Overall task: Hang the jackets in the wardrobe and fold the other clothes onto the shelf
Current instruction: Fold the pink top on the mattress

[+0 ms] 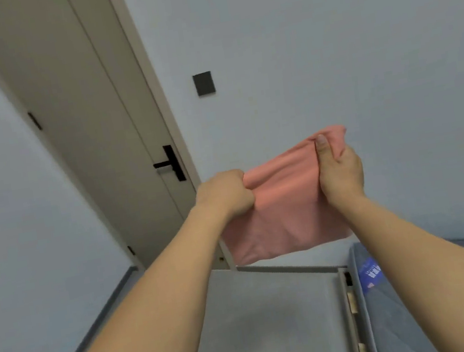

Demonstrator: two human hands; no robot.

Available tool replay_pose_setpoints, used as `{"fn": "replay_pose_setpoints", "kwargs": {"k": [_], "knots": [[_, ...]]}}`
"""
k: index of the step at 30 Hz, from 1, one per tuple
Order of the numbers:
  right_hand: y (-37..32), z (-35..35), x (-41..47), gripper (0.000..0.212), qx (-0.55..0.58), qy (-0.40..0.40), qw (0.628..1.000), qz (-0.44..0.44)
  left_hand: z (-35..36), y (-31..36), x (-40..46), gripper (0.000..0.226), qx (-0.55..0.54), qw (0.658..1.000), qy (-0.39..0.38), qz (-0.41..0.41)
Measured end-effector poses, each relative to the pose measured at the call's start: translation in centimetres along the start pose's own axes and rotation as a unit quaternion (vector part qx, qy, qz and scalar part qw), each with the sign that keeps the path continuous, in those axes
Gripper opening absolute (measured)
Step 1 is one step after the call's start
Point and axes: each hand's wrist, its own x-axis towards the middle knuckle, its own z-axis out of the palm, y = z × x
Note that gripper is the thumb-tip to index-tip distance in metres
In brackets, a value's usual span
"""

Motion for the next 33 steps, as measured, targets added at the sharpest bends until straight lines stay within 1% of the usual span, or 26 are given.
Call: {"fn": "replay_pose_setpoints", "kwargs": {"k": [2,6,11,14,18,21,25,28,31,33], "knots": [[-2.4,3.0,-3.6,0.06,0.022,-0.036,0.999,-0.01,-2.1,-3.6,-4.6,0.024,0.02,0.999,0.018,-0.042],[-7.5,8.7,-11.6,0.059,0.063,-0.12,0.991,-0.007,-6.5,-10.3,-13.5,0.014,0.054,0.988,0.039,-0.136],[-14.5,14.7,-22.0,0.06,0.106,-0.232,0.967,-0.02,-11.4,-17.9,-24.6,0.027,0.073,0.962,0.059,-0.257],[-18.7,17.3,-28.5,0.056,0.128,-0.288,0.948,-0.049,-14.0,-21.7,-31.5,0.018,0.099,0.942,0.087,-0.308],[-24.0,19.5,-37.8,0.057,0.166,-0.367,0.913,-0.064,-17.7,-25.8,-40.9,0.022,0.135,0.906,0.12,-0.382],[-27.9,21.1,-44.8,0.046,0.2,-0.41,0.887,-0.077,-20.2,-29.2,-47.6,0.019,0.157,0.878,0.138,-0.43],[-32.2,23.3,-53.6,0.053,0.224,-0.463,0.855,-0.07,-23.1,-33.1,-55.9,0.015,0.177,0.842,0.153,-0.485],[-35.0,25.2,-59.3,0.057,0.235,-0.508,0.827,-0.057,-25.3,-35.8,-60.7,0.013,0.206,0.813,0.163,-0.519],[-38.2,27.3,-63.9,0.063,0.213,-0.543,0.811,-0.046,-27.0,-38.7,-64.1,0.013,0.258,0.78,0.175,-0.542],[-40.1,29.3,-66.1,0.054,0.204,-0.577,0.791,-0.029,-28.0,-41.0,-65.4,0.012,0.291,0.755,0.183,-0.559]]}}
